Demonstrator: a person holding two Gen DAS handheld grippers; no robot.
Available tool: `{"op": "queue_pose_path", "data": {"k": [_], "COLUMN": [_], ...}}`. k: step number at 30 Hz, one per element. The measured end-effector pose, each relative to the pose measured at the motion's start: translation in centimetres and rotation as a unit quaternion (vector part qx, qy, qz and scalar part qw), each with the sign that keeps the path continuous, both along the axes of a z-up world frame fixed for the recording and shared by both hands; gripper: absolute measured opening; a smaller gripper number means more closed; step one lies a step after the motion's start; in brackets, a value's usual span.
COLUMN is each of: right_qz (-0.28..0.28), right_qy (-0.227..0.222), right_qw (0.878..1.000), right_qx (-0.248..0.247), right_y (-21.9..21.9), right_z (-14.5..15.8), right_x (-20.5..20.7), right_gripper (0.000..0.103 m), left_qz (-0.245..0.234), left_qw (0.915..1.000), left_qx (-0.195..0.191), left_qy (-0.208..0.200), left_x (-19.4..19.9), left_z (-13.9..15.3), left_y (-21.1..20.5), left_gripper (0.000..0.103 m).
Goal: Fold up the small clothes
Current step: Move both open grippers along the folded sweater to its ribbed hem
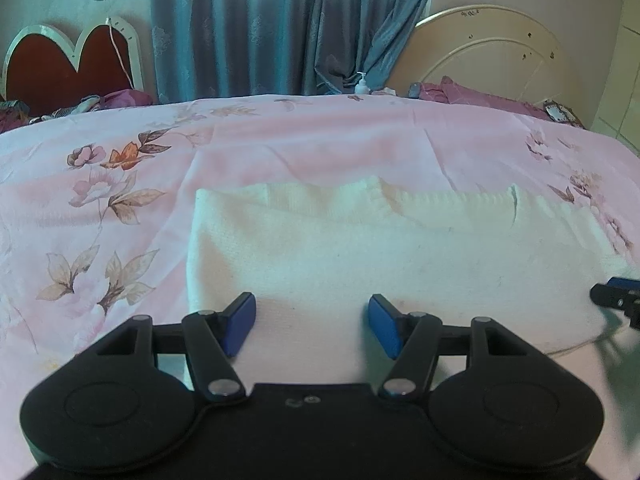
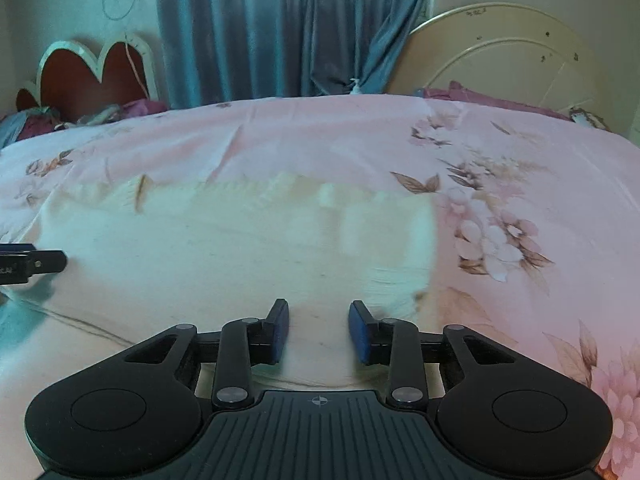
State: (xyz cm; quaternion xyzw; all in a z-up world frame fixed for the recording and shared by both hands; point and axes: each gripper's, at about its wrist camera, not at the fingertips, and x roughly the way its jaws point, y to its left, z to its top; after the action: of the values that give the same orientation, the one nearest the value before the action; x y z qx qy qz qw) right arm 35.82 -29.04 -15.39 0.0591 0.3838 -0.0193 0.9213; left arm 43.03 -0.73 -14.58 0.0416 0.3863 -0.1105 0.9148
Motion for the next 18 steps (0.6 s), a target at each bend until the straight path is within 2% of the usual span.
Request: {"op": "queue_pose_path", "data": {"k": [4,7,9,11,18], "right_qz": [-0.011,0.004,0.000,-0.003,0.021], "right_qy": [-0.001,0.000,0.010,0.000,0.005], "right_qw": [1.000,1.000,1.000,0.999,0.998], "right_qx": [0.001,-0.010,0.008,0.035,0.056], "right_y": [-0.7,-0.5,-1.0,-1.6,-2.5], "right_z": [0.0,-0.3,0.3,1.3,2.0], "right_x": [-0.7,-0.8,-0.5,-1.1,-3.8], "right_gripper": [0.033,0.033,0.033,0.033,0.033], "left_qz": [-0.001,-0.001,0.004,0.011,0.026], "left_qw": [1.0000,0.9998,0.9996,0.9995,0.9996], "left_qx": [0.008,0.021,0.028,0.029,0.011], "left_qy": [-0.001,-0.002,0.003,0.006,-0.009], "left_x": [-0.1,-0.1,-0.2,-0.6,-4.8], "left_z": [0.0,0.0,0.4,1.0,3.3], "left_y": [-0.1,-0.5,-0.8,-0.8,-0.8], "left_gripper": [0.063,0.063,0.063,0.061,0.062]}}
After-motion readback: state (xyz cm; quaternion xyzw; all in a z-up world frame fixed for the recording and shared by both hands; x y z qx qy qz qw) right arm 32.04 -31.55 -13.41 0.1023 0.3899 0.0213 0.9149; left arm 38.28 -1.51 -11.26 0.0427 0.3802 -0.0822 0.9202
